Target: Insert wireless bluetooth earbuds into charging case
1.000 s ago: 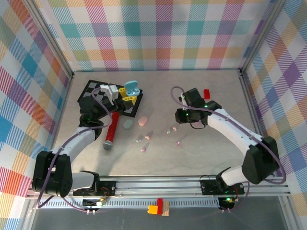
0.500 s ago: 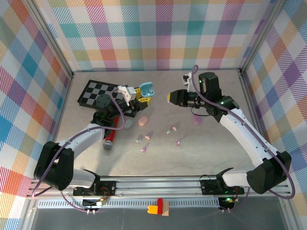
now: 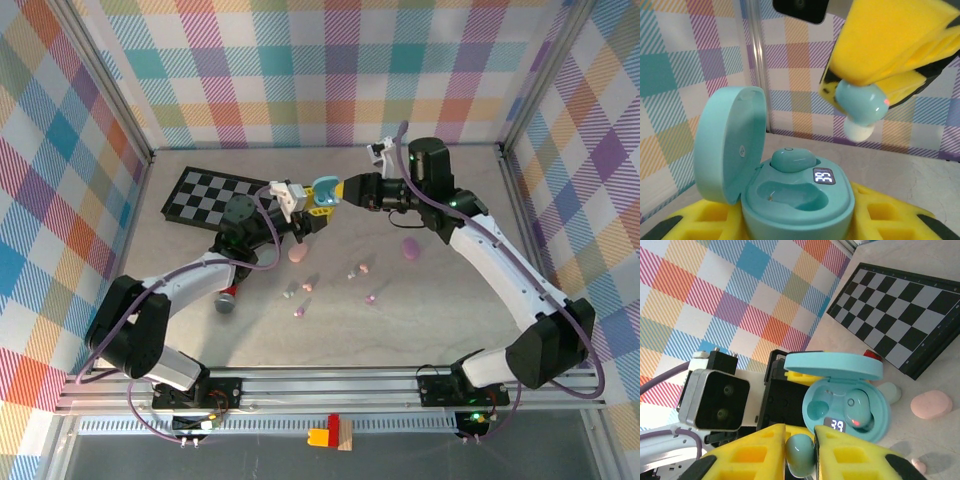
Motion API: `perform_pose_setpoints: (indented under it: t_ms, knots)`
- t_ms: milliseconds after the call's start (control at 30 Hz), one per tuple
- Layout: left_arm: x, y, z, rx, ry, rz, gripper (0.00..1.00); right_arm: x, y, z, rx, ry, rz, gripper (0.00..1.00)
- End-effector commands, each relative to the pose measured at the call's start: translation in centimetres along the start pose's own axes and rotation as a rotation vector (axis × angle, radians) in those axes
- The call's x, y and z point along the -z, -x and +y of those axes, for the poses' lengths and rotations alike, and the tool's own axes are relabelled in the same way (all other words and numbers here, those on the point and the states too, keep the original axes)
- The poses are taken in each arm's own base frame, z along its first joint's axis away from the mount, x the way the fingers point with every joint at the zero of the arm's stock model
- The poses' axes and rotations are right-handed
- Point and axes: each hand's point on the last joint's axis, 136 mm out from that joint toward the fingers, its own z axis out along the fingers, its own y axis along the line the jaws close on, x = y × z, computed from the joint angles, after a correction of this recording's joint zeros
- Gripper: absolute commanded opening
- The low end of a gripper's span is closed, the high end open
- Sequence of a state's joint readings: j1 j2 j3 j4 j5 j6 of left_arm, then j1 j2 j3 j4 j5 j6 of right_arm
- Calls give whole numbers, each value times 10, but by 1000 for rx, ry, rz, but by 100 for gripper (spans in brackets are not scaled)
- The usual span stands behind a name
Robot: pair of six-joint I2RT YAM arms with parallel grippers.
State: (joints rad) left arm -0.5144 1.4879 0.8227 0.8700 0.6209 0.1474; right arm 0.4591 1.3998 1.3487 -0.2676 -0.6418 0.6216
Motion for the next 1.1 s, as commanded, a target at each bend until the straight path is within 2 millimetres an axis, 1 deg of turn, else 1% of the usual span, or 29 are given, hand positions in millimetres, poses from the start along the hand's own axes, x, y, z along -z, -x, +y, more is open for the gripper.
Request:
perform_pose_setpoints:
  t_ms: [0, 133, 300, 533, 733, 900, 1067]
  knots:
    - [-11, 19, -7, -50, -24, -52, 38, 0, 11, 14, 30, 52, -18, 21]
    - [-18, 16, -14, -52, -43, -44, 38, -3, 9, 10, 23, 48, -12, 21]
    - [-23, 14, -18, -53, -54, -38, 38, -5, 7, 4, 15, 37, -7, 21]
    - [-24, 16, -17, -50, -38, -41, 38, -10, 3, -6, -2, 11, 2, 21]
    - [-26, 13, -11, -51, -1, -27, 38, -15, -1, -10, -14, 3, 16, 21]
    - [-26, 15, -10, -52, 5, -32, 38, -19, -4, -21, -31, -28, 25, 21]
    - [-26, 16, -15, -58, -20, -36, 38, -28, -10, -42, -50, -79, 47, 23]
